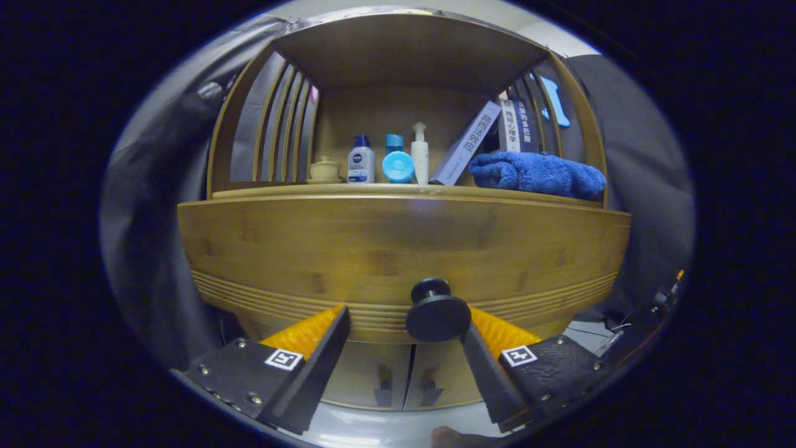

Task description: Pull open the drawer, take out the items inside it, and place them on the countertop above the cabinet.

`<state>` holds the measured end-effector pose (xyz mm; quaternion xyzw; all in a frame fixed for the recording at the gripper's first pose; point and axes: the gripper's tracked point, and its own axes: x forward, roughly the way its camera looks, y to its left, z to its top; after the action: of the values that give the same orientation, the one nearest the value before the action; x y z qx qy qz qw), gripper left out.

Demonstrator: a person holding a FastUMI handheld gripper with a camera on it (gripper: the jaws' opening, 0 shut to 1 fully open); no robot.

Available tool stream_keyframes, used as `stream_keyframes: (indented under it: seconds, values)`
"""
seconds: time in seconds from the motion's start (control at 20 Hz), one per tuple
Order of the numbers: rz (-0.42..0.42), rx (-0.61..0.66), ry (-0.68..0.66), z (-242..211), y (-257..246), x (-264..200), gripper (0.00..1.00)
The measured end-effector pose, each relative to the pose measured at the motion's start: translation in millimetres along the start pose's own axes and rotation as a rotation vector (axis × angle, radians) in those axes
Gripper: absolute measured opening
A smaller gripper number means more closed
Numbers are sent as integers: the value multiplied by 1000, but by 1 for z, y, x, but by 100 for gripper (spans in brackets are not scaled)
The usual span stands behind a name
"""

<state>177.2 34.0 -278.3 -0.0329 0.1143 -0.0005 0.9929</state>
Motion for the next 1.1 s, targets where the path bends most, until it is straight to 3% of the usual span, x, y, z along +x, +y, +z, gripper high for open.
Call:
stream_keyframes:
  seconds: [0.55, 0.75, 0.95, 1.1]
  values:
    - [-2, 7, -63, 7, 3, 37, 100]
    - [-17, -52, -206, 58, -2, 1, 100]
    - [-6, -101, -251, 100, 2, -58, 100]
    - [-7, -62, -270, 134, 0, -100, 100]
